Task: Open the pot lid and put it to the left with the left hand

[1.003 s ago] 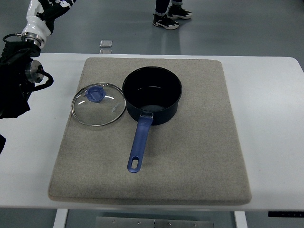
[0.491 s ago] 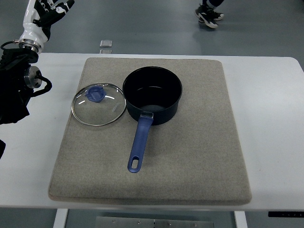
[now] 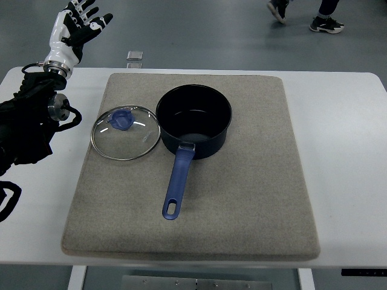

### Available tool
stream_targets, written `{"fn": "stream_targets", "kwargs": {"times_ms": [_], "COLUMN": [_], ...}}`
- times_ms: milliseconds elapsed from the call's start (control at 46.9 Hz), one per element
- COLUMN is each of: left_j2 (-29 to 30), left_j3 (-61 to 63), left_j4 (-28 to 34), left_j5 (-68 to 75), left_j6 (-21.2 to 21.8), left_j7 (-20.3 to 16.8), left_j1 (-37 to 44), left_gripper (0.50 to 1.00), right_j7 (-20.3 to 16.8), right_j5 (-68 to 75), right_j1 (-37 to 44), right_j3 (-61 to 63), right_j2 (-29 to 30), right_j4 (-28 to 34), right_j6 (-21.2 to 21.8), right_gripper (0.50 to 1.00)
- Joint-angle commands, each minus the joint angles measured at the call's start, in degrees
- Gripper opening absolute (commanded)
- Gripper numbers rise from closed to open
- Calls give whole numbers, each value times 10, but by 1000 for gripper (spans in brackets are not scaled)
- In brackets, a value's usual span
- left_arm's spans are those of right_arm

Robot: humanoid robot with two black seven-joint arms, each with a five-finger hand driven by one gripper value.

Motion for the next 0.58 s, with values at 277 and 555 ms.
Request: {"fn": "stream_targets", "kwargs": {"times_ms": [277, 555], "left_j2": [0, -1], "left_j3": [0, -5], "left_j4": [-1, -5], "left_j5": [2, 2], "left_j6": [20, 20], "left_j7": [0, 0], "left_j1": [-2, -5], "left_gripper": [885, 885], "right_j7": [0, 0], "right_j5": [0, 0], "right_j1": [0, 0], "right_j3": [0, 3], "right_j2": [0, 0], "right_j4": [0, 0], "right_j6": [0, 0], "right_gripper": [915, 917]}}
